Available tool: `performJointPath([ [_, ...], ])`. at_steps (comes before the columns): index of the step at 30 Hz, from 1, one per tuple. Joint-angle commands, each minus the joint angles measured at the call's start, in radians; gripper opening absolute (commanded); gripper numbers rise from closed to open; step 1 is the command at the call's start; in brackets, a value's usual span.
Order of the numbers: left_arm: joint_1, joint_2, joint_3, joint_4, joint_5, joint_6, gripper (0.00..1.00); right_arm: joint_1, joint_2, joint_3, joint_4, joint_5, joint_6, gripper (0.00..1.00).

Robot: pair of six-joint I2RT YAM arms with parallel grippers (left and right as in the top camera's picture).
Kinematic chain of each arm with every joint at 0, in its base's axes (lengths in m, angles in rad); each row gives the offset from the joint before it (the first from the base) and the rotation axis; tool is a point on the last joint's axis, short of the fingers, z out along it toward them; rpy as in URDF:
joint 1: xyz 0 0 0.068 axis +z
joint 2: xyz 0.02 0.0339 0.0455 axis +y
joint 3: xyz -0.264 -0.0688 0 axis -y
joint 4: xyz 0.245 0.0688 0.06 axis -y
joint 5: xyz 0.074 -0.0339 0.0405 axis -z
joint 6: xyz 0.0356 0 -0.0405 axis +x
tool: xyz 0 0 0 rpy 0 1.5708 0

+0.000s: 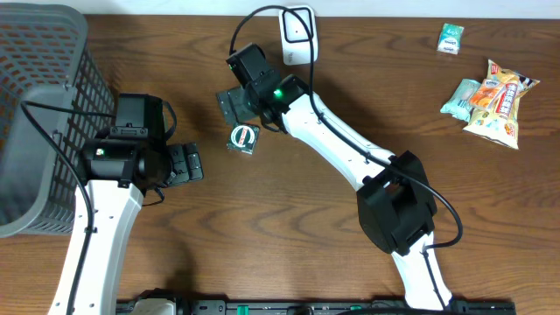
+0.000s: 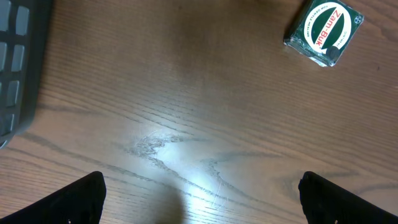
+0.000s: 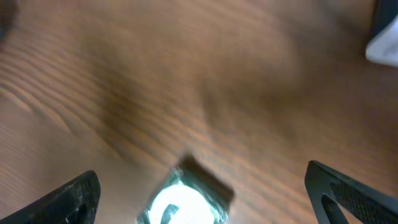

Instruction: Scan the item barcode

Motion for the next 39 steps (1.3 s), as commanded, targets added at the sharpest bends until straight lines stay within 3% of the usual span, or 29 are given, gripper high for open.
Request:
performJointPath([
  [1, -0.003, 0.003, -0.005, -0.002, -0.005, -0.009, 0.98, 0.005, 0.039, 0.006, 0.042, -0.003, -0.049, 0.99],
  [11, -0.003, 0.003, -0.005, -0.002, -0.005, -0.009, 0.98, 0.039, 0.124, 0.006, 0.135, -0.003, -0.274, 0.99],
  [29, -0.003, 0.003, -0.005, -0.002, -0.005, -0.009, 0.97, 0.04, 0.137, -0.046, 0.075, -0.045, -0.323, 0.95],
  [39, -0.003, 0.003, -0.005, -0.002, -0.005, -0.009, 0.98, 0.039, 0.137, -0.047, -0.061, -0.008, -0.32, 0.92],
])
